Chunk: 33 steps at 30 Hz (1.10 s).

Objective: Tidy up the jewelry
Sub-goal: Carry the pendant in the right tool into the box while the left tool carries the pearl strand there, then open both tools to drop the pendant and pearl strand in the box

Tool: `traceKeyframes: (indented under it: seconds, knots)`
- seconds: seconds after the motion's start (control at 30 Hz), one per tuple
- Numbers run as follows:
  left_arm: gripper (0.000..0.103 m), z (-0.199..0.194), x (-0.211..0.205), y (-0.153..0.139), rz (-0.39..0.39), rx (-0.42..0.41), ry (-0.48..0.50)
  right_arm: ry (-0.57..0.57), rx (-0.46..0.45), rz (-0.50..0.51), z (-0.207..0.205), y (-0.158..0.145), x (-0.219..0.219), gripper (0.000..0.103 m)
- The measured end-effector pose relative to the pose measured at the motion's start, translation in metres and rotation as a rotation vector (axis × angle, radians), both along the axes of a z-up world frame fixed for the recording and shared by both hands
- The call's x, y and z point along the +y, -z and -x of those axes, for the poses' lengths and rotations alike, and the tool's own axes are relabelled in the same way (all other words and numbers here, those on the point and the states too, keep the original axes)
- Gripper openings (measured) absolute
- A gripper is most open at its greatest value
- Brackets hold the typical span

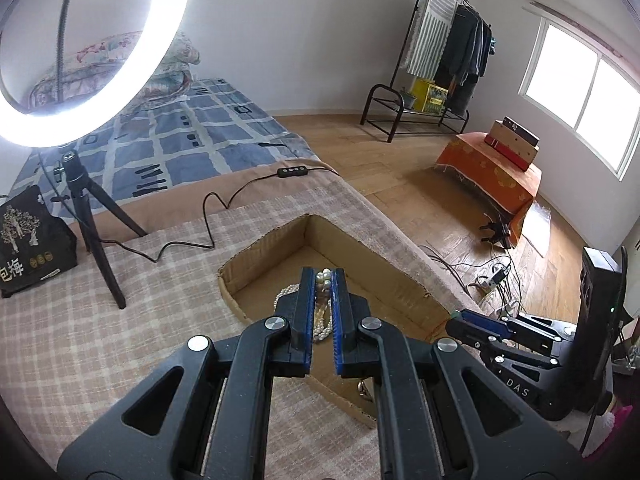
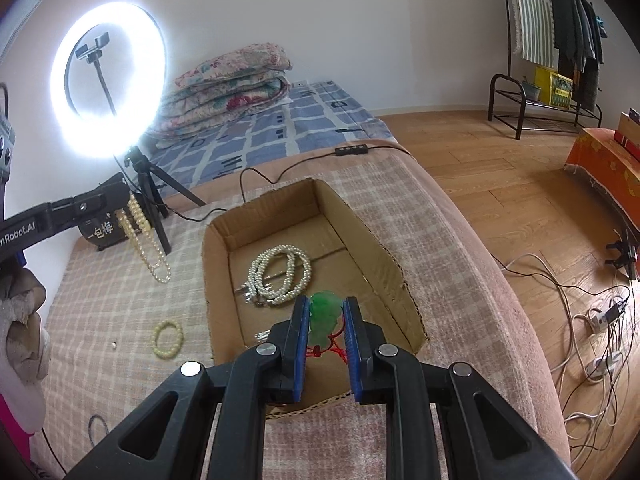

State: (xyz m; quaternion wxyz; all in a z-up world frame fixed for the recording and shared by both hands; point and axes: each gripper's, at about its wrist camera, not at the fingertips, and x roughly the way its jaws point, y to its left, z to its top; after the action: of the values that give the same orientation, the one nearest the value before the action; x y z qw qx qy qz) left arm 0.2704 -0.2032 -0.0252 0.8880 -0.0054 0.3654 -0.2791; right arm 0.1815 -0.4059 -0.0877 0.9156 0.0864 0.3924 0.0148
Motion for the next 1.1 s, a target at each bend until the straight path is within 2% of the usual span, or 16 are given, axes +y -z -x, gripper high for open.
traceKeyframes:
  seconds: [0.3,0.63,0.83,0.9,0.97,1.03,1.1]
  knots:
    - [0.005,-0.02,-0.043,0.02,-0.01,0.049,0.056,0.002,0.041,-0.001,-0.005,0.016,-0.003,0.016]
    - [0.005,-0.032,-0.069,0.035,-0.014,0.087,0.076,-0.008,0.055,-0.001,-0.005,0.021,-0.002,0.017]
    - [0.006,-0.033,-0.078,0.035,-0.029,0.083,0.084,-0.02,0.056,0.003,-0.002,0.021,-0.001,0.031]
    - [0.011,-0.032,-0.079,0.035,-0.04,0.083,0.078,-0.022,0.055,0.019,-0.001,0.02,0.001,0.038]
    - [0.031,-0.03,-0.08,0.033,-0.044,0.072,0.079,-0.022,0.049,0.033,0.0,0.02,0.003,0.063]
    - [0.033,-0.028,-0.079,0.031,-0.047,0.061,0.074,-0.02,0.04,0.048,0.001,0.018,0.005,0.073]
    - [0.033,-0.027,-0.078,0.029,-0.05,0.058,0.068,-0.022,0.042,0.059,0.001,0.017,0.007,0.078]
